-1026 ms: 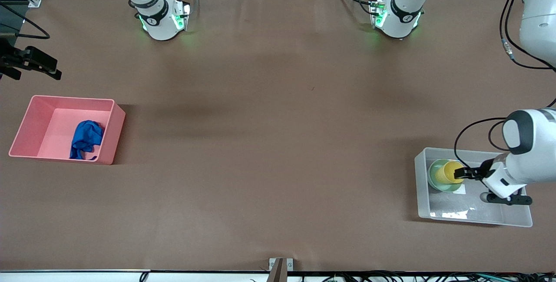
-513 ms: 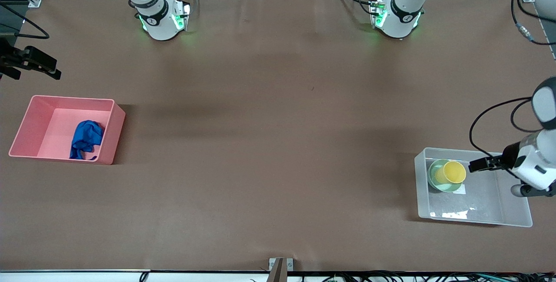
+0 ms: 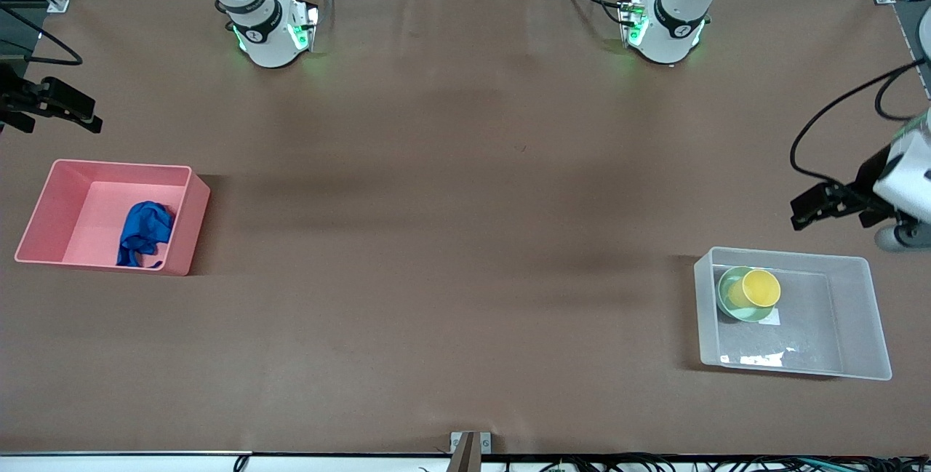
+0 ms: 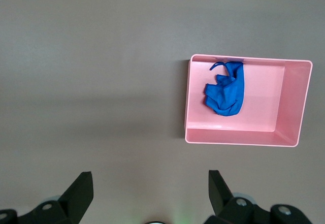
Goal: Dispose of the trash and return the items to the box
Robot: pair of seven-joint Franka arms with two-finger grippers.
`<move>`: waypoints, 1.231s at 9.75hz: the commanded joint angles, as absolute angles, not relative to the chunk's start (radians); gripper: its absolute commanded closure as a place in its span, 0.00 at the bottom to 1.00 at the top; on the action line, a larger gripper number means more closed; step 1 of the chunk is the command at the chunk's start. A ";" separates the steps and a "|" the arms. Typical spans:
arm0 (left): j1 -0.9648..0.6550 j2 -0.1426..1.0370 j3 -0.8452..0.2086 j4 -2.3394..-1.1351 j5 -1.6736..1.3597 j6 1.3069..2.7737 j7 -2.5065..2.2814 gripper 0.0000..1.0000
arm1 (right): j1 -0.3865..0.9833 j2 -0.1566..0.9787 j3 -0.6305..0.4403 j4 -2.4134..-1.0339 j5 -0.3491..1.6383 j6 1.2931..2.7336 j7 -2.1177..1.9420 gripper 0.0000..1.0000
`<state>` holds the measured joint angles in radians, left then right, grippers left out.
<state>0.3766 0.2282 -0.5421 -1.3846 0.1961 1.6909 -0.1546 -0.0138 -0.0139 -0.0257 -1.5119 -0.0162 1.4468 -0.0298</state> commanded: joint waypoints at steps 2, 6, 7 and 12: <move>0.153 0.115 -0.308 -1.450 0.108 1.597 -0.121 0.00 | -0.018 -0.041 -0.025 -1.539 0.000 1.451 -0.020 0.00; -0.014 -0.047 -0.107 -1.647 0.039 1.595 -0.071 0.00 | -0.020 -0.041 -0.025 -1.537 0.000 1.451 -0.025 0.00; -0.011 -0.082 -0.103 -1.684 -0.001 1.595 -0.068 0.00 | -0.020 -0.041 -0.025 -1.537 0.000 1.451 -0.025 0.00; -0.006 -0.101 -0.104 -1.666 -0.008 1.528 -0.083 0.00 | -0.021 -0.041 -0.026 -1.537 0.000 1.451 -0.028 0.00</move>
